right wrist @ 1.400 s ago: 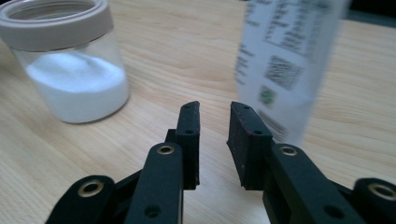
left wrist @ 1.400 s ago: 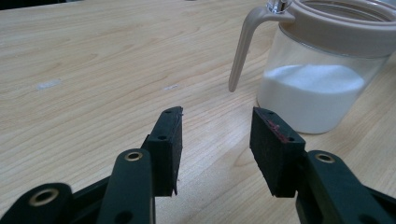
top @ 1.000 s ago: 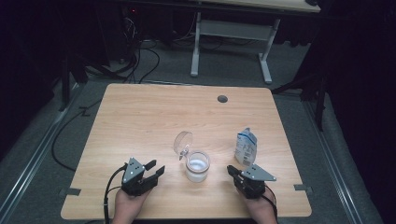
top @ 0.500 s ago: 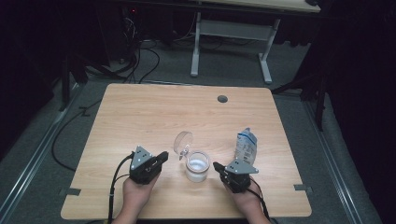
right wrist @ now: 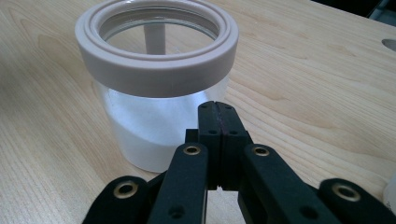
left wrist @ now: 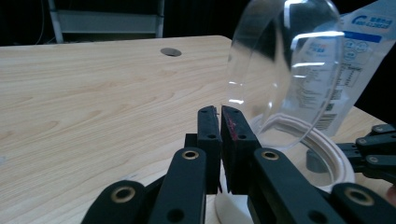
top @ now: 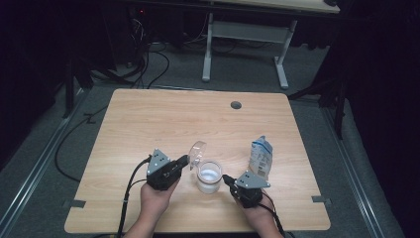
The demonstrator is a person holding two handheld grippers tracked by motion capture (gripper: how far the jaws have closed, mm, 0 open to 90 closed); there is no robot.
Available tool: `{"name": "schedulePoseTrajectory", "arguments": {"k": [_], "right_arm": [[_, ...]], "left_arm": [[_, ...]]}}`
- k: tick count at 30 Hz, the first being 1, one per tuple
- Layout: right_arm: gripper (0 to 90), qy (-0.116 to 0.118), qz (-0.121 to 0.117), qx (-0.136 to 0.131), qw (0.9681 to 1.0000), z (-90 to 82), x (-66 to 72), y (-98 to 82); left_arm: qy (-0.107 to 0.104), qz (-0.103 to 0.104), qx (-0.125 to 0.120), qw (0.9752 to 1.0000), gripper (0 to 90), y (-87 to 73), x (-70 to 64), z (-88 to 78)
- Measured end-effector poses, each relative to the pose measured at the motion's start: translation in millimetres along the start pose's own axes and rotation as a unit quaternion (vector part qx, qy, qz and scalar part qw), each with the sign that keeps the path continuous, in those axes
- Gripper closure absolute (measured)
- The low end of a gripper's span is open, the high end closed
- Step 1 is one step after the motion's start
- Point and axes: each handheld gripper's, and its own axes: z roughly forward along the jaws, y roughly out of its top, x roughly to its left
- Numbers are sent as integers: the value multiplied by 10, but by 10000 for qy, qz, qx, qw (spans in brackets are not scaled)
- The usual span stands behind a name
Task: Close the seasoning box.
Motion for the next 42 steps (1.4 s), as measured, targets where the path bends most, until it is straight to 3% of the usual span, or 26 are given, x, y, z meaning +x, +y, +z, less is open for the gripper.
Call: {"name": "schedulePoseTrajectory", "arguments": {"k": [8,12,16,17,18,19,21,25,33,42], "right_arm": [[900,-23,-16,-16,10000,2,6,-3],[900,-33,-1,-13,10000,-1,-9,-7],[900,-53,89,-98,9999,-9,-60,9],[900,-73,89,-113,9999,-9,-71,21],[900,-88,79,-137,9998,-9,-87,36],[900,-100,97,-154,9998,-7,-98,50],[900,-118,114,-213,9996,0,-114,101],[900,-85,58,-258,9996,29,-104,150],[900,-57,20,-292,9996,-34,-51,130],[900,160,-161,-341,9992,-96,143,100]], "left_arm": [[-78,201,27,9998,863,-23,-123,10],[70,242,106,9996,851,-97,-28,-86],[415,307,302,9982,824,-307,158,-282],[490,249,338,9979,815,-368,215,-331],[516,-24,207,9984,795,-420,231,-344],[617,93,375,9973,785,-491,333,-423],[760,-24,412,9963,755,-590,441,-508],[949,-279,251,9948,717,-625,579,-661],[1017,-334,209,9940,698,-627,639,-726],[969,-343,181,9945,698,-616,647,-721]]}}
